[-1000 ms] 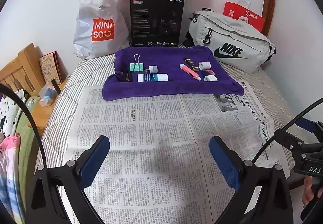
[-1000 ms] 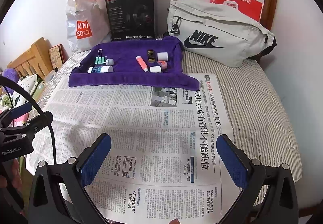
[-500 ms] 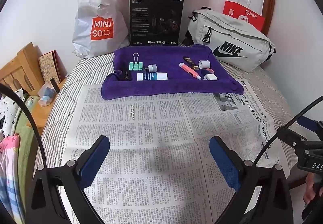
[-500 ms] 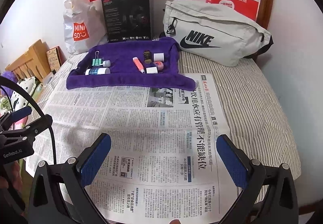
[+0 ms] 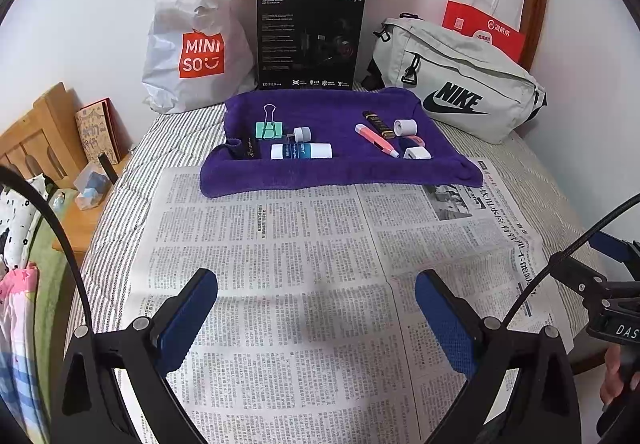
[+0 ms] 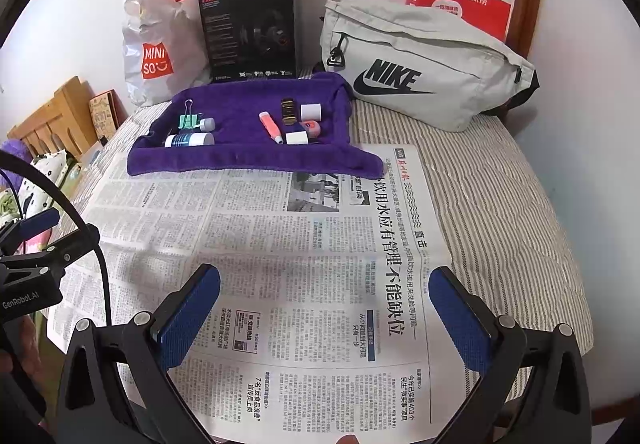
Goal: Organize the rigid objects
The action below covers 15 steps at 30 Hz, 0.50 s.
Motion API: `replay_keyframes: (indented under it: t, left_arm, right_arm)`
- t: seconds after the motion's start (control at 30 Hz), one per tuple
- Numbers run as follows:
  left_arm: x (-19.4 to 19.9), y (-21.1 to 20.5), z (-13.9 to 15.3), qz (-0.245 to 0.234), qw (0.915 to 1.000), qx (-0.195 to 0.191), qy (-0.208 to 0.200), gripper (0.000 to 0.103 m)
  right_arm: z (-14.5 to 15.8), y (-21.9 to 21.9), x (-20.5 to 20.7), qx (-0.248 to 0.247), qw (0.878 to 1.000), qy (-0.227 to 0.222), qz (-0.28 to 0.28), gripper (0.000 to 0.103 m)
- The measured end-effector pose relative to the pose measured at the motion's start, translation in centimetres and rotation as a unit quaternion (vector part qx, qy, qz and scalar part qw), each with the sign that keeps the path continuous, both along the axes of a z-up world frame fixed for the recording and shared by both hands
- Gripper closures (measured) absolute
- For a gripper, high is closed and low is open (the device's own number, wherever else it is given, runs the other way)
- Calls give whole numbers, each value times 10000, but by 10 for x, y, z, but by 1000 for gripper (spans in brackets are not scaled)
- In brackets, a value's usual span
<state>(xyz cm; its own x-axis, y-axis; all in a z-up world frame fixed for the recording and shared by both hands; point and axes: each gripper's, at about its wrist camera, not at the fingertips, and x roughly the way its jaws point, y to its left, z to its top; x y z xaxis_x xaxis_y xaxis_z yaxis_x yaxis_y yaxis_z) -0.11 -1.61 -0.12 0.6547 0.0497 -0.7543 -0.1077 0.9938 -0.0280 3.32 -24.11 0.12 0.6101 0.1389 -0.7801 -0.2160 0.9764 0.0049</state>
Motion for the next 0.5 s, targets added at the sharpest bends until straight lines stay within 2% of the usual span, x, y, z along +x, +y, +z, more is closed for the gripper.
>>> replay_keyframes:
  t: [0.5]
  left_arm:
    - [3,-2,1,-12,10000,7,14,3]
  right_arm:
    - [0,0,0,-18,10000,6,0,0]
